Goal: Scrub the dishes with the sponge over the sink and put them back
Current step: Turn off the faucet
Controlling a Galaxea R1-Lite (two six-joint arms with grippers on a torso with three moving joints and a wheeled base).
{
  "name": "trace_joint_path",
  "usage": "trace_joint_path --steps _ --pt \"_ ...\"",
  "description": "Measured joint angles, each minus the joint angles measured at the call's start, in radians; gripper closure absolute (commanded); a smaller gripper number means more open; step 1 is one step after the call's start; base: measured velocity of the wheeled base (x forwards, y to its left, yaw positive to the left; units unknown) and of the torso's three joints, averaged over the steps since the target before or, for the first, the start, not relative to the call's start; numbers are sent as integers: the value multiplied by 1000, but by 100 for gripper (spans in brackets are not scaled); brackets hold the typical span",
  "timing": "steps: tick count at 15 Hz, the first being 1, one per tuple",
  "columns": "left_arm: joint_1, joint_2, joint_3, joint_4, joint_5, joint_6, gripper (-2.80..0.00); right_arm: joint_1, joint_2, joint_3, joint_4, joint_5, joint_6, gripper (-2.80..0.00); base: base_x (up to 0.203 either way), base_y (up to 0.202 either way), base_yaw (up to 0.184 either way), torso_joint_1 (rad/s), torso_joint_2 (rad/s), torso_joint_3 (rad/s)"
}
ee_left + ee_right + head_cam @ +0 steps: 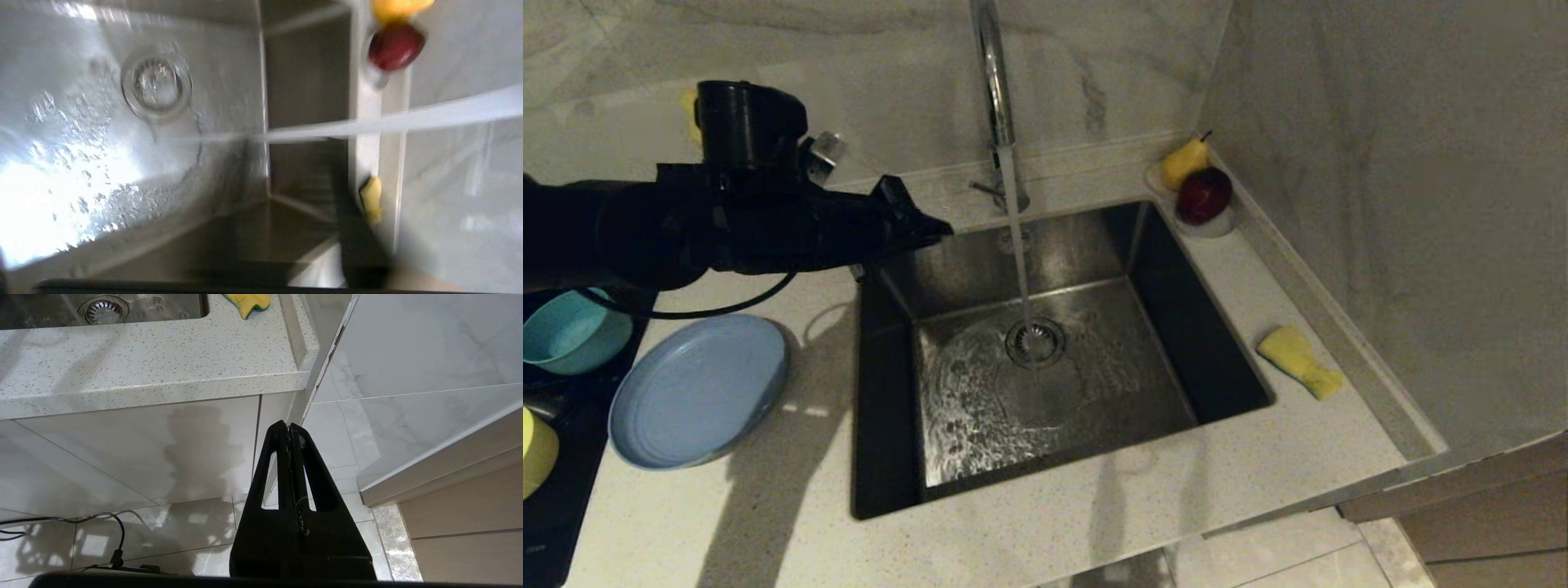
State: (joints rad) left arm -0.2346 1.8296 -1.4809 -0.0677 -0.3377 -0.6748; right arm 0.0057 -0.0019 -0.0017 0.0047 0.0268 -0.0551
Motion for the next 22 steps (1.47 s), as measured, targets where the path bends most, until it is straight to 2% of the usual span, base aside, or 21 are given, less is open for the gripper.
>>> trace_joint_path --steps 5,8,10,11,13,14,17,22 --pt "-22 73 -19 -28 -3 -3 0 0 0 0 0 0 0 0 0 0 0 0 0 0" --pt "-26 117 -41 -99 8 2 0 0 0 0 0 0 0 0 0 0 0 0 0 0" --pt "-25 151 -57 -180 56 1 0 0 0 0 0 0 0 0 0 0 0 0 0 0" --pt "-25 172 -73 -216 101 0 0 0 0 0 0 0 0 0 0 0 0 0 0 0" --pt "-25 210 -120 -248 178 -4 0 0 0 0 0 0 0 0 0 0 0 0 0 0" --pt "-25 224 -141 -251 192 -16 0 0 0 0 0 0 0 0 0 0 0 0 0 0" --pt "-25 246 -198 -252 191 -84 0 0 0 0 0 0 0 0 0 0 0 0 0 0" --pt "-25 263 -222 -250 192 -94 0 0 0 0 0 0 0 0 0 0 0 0 0 0"
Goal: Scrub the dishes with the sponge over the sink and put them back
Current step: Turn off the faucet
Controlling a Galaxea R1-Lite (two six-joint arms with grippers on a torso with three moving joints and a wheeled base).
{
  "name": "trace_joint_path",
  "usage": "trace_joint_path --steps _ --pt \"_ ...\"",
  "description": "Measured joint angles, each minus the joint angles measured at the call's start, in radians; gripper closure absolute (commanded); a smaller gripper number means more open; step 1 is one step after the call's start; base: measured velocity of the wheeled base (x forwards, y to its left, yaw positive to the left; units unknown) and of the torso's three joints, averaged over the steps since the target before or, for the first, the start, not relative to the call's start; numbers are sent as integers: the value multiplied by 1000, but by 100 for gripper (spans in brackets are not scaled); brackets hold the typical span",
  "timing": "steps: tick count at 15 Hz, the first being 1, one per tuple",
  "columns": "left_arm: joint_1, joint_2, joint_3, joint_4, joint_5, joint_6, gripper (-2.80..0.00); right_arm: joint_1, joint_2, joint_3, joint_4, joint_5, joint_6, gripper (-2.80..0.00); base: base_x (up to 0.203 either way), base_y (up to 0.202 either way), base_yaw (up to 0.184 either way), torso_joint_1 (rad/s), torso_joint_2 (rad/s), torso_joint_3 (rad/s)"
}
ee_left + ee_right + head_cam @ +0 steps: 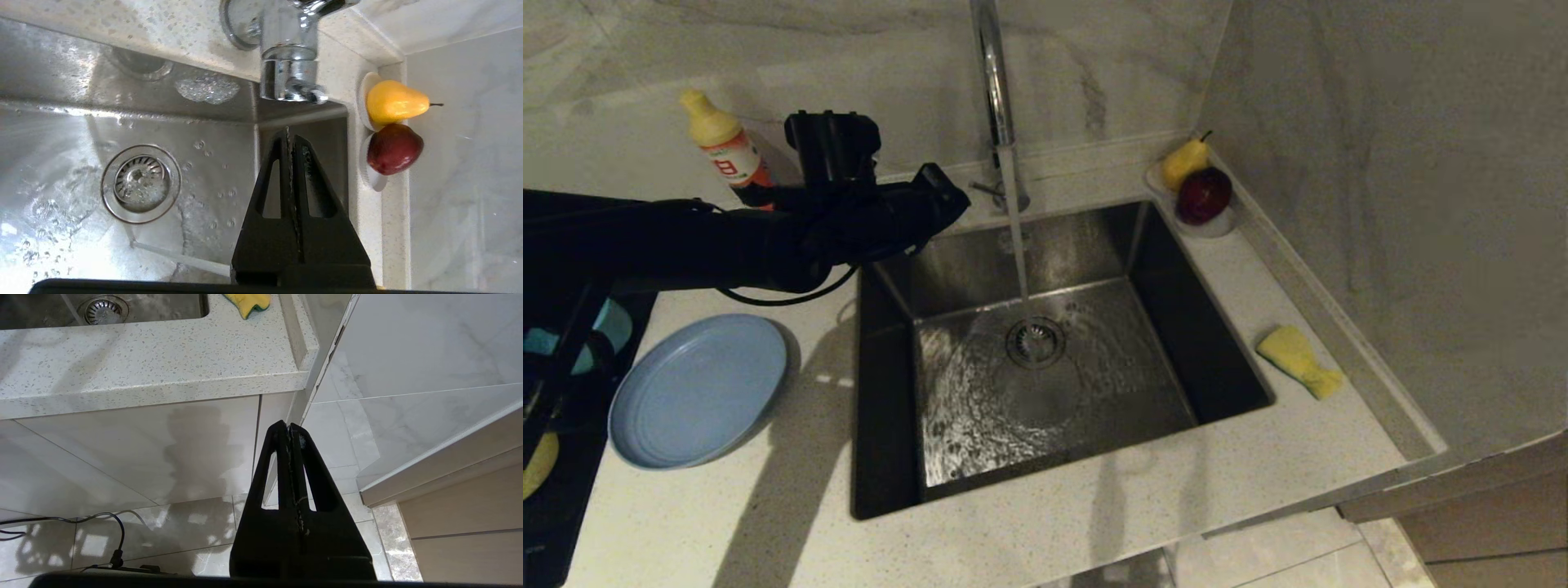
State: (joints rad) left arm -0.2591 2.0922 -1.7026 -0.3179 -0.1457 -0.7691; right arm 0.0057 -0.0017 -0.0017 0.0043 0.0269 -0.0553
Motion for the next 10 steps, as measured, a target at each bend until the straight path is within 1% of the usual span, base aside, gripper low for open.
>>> trace_joint_path --steps 6,10 --pt "-2 23 -24 1 -23 -5 0 0 0 0 0 0 0 0 0 0 0 0 0 0" --pt "0 26 -17 2 -43 -3 0 0 0 0 0 0 0 0 0 0 0 0 0 0"
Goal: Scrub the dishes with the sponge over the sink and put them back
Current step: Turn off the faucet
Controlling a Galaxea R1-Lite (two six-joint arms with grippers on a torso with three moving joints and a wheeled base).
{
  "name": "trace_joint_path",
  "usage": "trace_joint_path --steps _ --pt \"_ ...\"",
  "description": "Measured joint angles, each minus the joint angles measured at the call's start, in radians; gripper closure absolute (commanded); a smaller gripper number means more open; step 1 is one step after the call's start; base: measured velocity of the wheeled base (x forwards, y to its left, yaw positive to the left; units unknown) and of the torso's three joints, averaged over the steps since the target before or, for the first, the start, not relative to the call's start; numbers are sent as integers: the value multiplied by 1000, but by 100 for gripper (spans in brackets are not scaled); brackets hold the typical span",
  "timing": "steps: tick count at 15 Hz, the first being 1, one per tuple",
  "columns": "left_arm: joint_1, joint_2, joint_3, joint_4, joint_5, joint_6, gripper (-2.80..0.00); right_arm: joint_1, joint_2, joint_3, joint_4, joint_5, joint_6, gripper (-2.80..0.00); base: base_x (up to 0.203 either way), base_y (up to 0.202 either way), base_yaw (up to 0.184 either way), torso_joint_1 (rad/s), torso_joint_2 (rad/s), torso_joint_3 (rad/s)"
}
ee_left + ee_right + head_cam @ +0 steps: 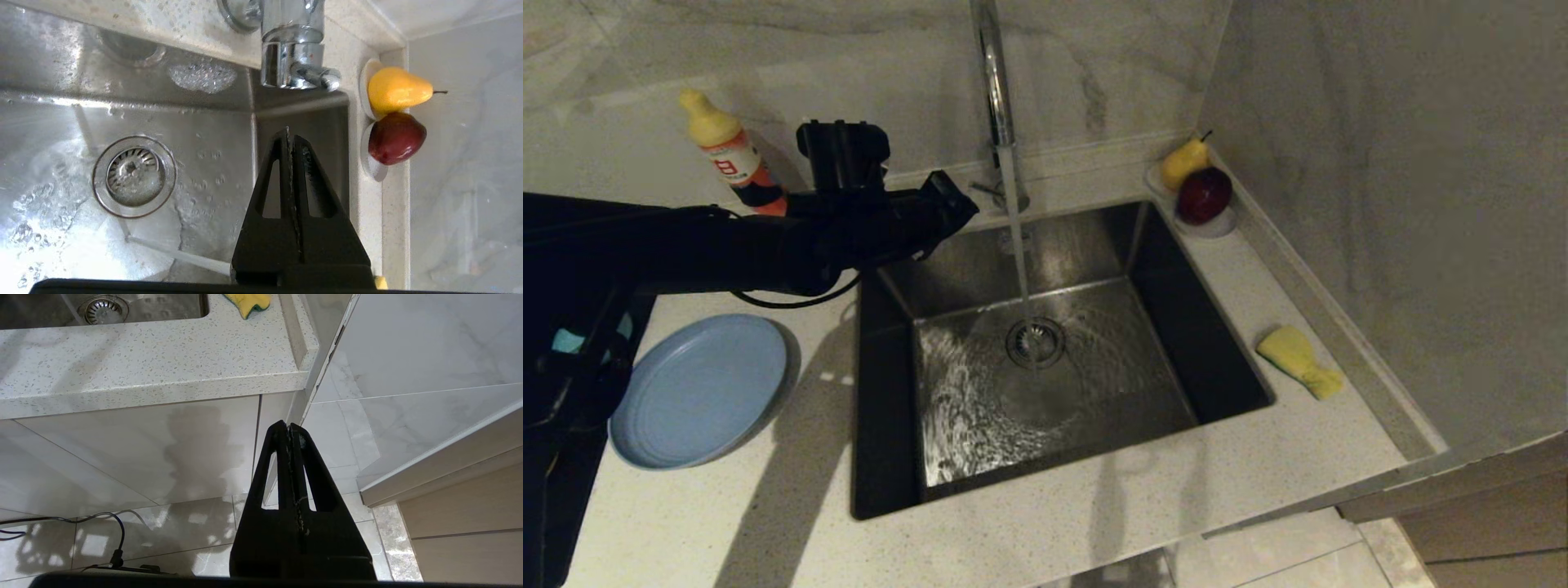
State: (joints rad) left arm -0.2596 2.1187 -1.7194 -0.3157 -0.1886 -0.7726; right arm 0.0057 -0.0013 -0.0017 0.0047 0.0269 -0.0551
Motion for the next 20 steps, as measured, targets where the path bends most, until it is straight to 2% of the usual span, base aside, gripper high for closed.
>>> trace_joint_path --steps 9,20 --pt "0 5 -25 -25 -7 -41 0 0 0 0 0 0 0 0 0 0 0 0 0 0" --pt "0 77 -111 -89 7 -54 0 0 0 0 0 0 0 0 0 0 0 0 0 0"
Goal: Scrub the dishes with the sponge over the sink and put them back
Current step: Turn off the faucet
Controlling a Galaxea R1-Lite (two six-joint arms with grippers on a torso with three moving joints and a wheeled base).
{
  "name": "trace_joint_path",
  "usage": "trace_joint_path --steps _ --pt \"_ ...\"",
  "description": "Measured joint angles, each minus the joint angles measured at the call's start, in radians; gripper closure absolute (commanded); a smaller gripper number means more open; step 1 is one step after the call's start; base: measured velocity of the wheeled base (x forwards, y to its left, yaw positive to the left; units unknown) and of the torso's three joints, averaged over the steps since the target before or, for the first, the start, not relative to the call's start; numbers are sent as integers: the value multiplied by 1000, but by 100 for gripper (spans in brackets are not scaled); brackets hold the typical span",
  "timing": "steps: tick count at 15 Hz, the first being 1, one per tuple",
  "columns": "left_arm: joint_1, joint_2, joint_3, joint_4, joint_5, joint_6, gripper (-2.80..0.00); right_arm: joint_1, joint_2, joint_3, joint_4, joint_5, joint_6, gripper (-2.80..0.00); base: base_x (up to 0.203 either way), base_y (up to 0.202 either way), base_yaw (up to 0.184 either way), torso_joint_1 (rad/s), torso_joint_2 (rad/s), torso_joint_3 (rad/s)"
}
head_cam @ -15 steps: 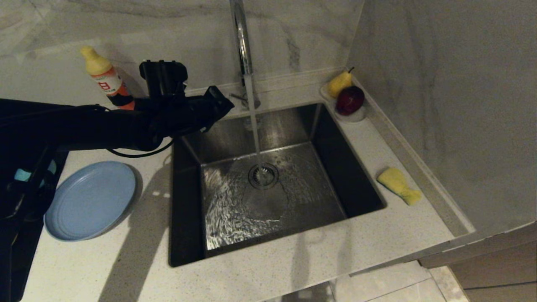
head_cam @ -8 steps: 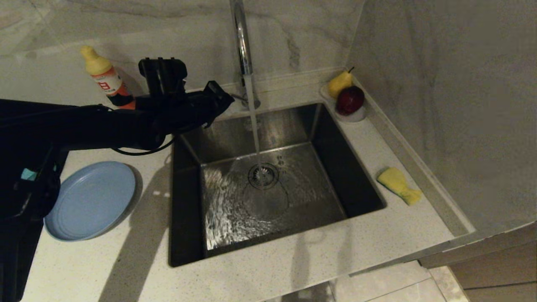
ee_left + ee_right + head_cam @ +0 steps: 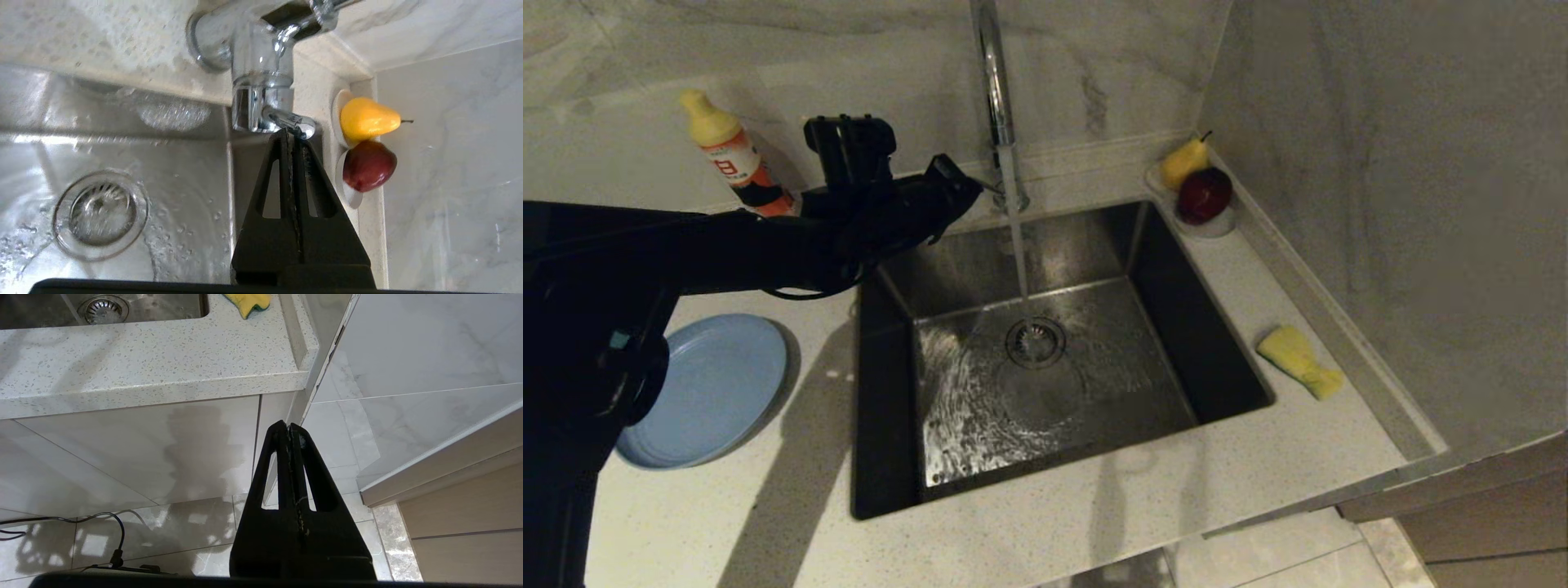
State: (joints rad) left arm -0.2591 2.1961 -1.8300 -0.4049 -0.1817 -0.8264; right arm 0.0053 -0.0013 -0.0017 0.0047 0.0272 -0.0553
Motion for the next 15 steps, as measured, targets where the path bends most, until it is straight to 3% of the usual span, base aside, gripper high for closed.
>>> trace_joint_path --steps 15 --pt "7 68 -37 -155 71 -2 0 0 0 0 0 0 0 0 0 0 0 0 0 0"
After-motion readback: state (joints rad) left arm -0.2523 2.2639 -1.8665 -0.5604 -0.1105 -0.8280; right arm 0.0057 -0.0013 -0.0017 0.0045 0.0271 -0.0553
